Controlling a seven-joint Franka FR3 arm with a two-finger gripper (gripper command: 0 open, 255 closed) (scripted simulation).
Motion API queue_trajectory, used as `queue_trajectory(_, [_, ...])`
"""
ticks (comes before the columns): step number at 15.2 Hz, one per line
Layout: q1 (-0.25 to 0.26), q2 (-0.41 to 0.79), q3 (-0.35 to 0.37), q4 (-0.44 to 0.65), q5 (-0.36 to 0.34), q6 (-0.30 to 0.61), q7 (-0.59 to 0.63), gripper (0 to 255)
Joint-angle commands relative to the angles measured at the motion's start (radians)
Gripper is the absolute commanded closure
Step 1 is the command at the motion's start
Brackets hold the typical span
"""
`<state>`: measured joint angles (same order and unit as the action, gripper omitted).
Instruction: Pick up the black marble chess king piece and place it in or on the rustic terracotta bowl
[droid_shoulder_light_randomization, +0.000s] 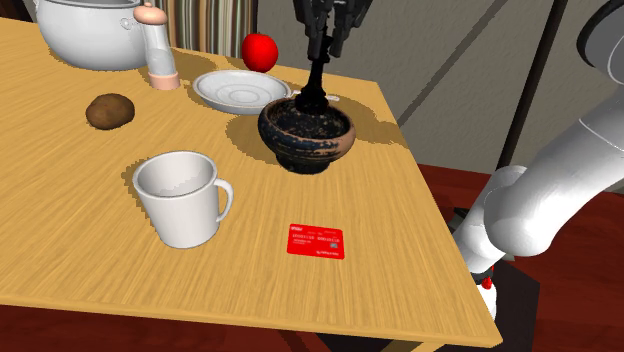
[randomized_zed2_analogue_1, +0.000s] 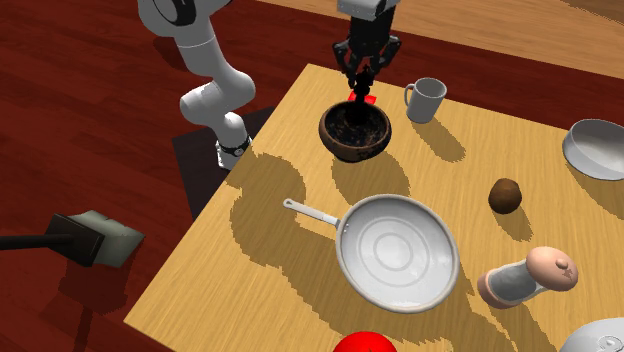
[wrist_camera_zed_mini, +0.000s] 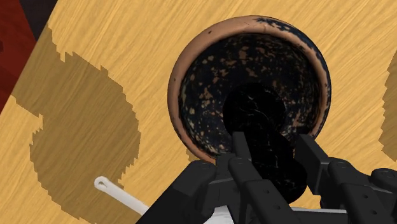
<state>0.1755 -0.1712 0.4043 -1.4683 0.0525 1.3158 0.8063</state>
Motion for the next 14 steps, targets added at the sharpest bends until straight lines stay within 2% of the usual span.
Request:
queue_trajectory(1, [0.001, -0.019, -0.002, -0.05, 0.007, 0.033, -0.003, 255])
queue_trajectory(2, [0.001, -0.028, -0.004, -0.076, 0.01, 0.05, -0.006, 255])
queue_trajectory(10, [0.001, -0.028, -0.004, -0.076, 0.01, 0.05, -0.006, 255])
queue_trajectory(11, [0.001, -0.028, -0.004, -0.076, 0.01, 0.05, -0.006, 0])
queue_trajectory(14, [0.001, -0.028, -0.004, -0.076, 0.01, 0.05, -0.006, 0])
